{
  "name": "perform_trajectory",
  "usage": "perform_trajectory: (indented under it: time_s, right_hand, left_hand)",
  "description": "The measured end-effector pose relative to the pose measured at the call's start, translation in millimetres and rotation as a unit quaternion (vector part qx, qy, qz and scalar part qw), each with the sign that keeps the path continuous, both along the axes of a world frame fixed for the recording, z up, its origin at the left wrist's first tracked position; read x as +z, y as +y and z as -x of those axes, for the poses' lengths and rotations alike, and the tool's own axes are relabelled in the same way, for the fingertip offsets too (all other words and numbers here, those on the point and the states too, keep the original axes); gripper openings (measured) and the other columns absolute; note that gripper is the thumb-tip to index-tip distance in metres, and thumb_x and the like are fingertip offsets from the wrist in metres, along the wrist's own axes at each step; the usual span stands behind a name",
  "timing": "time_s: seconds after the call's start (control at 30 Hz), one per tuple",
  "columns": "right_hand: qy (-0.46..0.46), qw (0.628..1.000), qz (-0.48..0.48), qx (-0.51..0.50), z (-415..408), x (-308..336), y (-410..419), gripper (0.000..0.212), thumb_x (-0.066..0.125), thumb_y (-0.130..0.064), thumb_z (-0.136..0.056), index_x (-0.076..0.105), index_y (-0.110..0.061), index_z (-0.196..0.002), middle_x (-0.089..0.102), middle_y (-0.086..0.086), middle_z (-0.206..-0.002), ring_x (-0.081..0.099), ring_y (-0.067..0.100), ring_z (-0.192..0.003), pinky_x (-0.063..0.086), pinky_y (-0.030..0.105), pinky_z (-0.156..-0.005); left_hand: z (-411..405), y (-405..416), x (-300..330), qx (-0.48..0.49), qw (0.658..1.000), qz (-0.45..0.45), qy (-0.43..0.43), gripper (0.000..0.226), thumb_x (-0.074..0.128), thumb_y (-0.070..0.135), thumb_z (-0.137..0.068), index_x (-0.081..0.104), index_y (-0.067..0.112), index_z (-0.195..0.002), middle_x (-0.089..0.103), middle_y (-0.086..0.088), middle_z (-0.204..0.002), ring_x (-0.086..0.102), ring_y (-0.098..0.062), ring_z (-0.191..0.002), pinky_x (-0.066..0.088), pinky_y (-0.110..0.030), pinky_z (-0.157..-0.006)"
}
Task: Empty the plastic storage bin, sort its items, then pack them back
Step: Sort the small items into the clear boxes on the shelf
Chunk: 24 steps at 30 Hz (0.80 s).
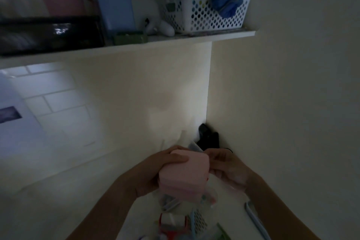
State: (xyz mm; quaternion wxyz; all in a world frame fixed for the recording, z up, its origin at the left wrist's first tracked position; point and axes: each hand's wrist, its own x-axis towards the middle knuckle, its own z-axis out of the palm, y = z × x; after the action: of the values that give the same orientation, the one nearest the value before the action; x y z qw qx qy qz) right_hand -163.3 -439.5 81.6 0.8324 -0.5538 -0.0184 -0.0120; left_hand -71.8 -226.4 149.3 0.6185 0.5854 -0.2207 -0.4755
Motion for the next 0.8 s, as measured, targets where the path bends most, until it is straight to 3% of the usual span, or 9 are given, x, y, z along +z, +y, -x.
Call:
perform_trajectory:
  time_s: [0.07, 0.2, 0.3, 0.37, 0.53, 0.67, 0.8]
  right_hand:
    - [-0.009, 1.0, -0.003, 0.007, 1.9, 1.7, 0.0, 0.021, 0.072, -0.008, -0.085, 0.068, 0.003, -0.103, 0.07, 0.015, -0.095, 0.068, 0.022, -0.085, 0.055, 0.029, -0.077]
    - [-0.013, 0.998, -0.017, 0.054, 7.4, 7.9, 0.2, 0.03, 0.065, -0.002, -0.088, 0.062, 0.001, -0.118, 0.065, 0.016, -0.106, 0.064, 0.023, -0.09, 0.054, 0.031, -0.08]
    - [-0.009, 0.999, -0.014, 0.036, 9.3, 11.9, 0.6, 0.04, 0.083, -0.015, -0.076, 0.069, -0.003, -0.112, 0.069, 0.015, -0.103, 0.067, 0.023, -0.087, 0.055, 0.03, -0.078]
    - [-0.015, 1.0, 0.008, 0.018, 10.2, 16.5, 1.8, 0.042, 0.085, -0.018, -0.074, 0.07, 0.002, -0.107, 0.07, 0.018, -0.1, 0.068, 0.024, -0.088, 0.055, 0.029, -0.078]
    - [-0.028, 0.985, 0.153, -0.075, 13.5, 32.3, 0.3, 0.019, 0.069, 0.001, -0.084, 0.068, 0.014, -0.097, 0.07, 0.008, -0.075, 0.063, 0.009, -0.065, 0.048, 0.016, -0.06]
    - [-0.032, 0.951, 0.275, -0.14, 10.2, 38.6, -4.0, 0.012, 0.075, -0.004, -0.082, 0.074, 0.002, -0.091, 0.074, 0.015, -0.084, 0.067, 0.019, -0.075, 0.052, 0.024, -0.07]
    - [-0.021, 0.923, 0.338, -0.181, 11.6, 41.4, -6.2, 0.005, 0.077, -0.008, -0.081, 0.078, -0.01, -0.085, 0.077, 0.005, -0.081, 0.072, 0.019, -0.078, 0.052, 0.02, -0.072]
  left_hand:
    - [0.9, 2.3, 2.6, -0.005, 1.0, 0.001, -0.005, 0.048, 0.07, 0.022, -0.079, 0.059, 0.003, -0.122, 0.064, -0.017, -0.109, 0.058, -0.029, -0.099, 0.044, -0.035, -0.078]
    - [5.0, 4.5, 6.6, -0.019, 1.0, 0.014, 0.012, 0.042, 0.07, 0.02, -0.08, 0.062, 0.004, -0.118, 0.065, -0.017, -0.108, 0.059, -0.026, -0.098, 0.047, -0.033, -0.078]
    - [6.5, 4.5, 10.2, -0.018, 1.0, 0.016, 0.009, 0.037, 0.07, 0.021, -0.079, 0.065, 0.009, -0.114, 0.066, -0.015, -0.105, 0.061, -0.024, -0.094, 0.047, -0.032, -0.076]
    - [7.2, 5.7, 14.0, -0.018, 1.0, 0.016, 0.005, 0.036, 0.07, 0.022, -0.081, 0.065, 0.009, -0.114, 0.065, -0.014, -0.104, 0.061, -0.024, -0.093, 0.046, -0.032, -0.074]
    - [4.6, 5.4, 12.7, 0.038, 0.999, -0.008, -0.035, 0.034, 0.072, 0.021, -0.081, 0.066, 0.007, -0.111, 0.068, -0.015, -0.101, 0.062, -0.025, -0.091, 0.046, -0.032, -0.073]
    - [1.3, -0.3, 9.1, 0.086, 0.995, -0.025, -0.039, 0.031, 0.074, 0.021, -0.082, 0.068, 0.01, -0.11, 0.069, -0.016, -0.104, 0.064, -0.026, -0.092, 0.049, -0.032, -0.071]
    - [-1.4, -5.6, 7.4, 0.138, 0.99, -0.021, -0.023, 0.029, 0.07, 0.017, -0.084, 0.068, 0.007, -0.111, 0.07, -0.019, -0.104, 0.066, -0.026, -0.088, 0.052, -0.029, -0.066]
